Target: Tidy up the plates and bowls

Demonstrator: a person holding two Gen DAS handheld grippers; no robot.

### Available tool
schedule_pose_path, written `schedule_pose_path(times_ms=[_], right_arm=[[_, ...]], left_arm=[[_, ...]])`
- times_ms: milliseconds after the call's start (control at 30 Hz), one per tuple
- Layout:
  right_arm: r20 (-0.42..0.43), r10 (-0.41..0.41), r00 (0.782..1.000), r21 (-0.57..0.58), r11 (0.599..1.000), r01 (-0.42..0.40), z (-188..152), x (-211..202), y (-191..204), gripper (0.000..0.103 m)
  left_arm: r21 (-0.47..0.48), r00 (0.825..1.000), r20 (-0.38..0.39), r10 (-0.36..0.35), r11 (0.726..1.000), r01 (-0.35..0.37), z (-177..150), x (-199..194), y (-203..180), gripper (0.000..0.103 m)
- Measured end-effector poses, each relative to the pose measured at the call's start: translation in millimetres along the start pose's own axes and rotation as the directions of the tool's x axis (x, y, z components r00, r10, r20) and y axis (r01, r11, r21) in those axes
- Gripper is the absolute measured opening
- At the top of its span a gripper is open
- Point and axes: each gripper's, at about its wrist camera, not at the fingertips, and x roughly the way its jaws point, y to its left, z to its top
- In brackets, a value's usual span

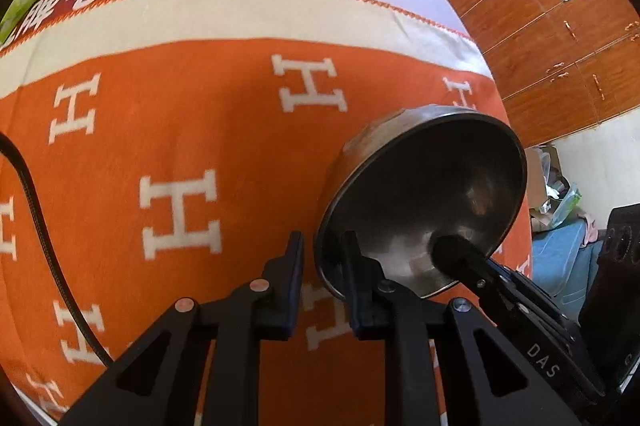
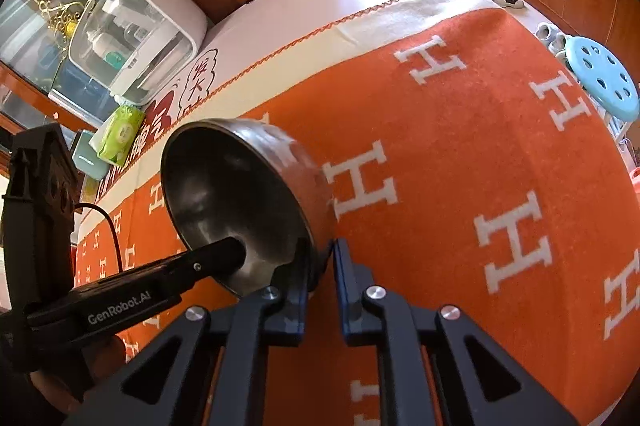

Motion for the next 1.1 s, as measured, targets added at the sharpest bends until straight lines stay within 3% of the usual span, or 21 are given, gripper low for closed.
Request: schedule_pose_path(times_ms=[467,1100], right_arm=[[-0.073,-0.008,0.997,-0.004,1.000,0.007,-47.2,-27.1,19.9,0.011],[-0.100,-0.010,0.995,-0.231,0.973,-0.014,-106.1,-67.8,99.5,0.011]], left_arm=[[-0.038,0.995,-0.097,0.020,0.999,-0.023,-47.6,-15.0,6.8,0.014],[-0.173,0.997,-0.070,-0.017,0.985,0.005,-125.6,-99.0,63.0,0.011]])
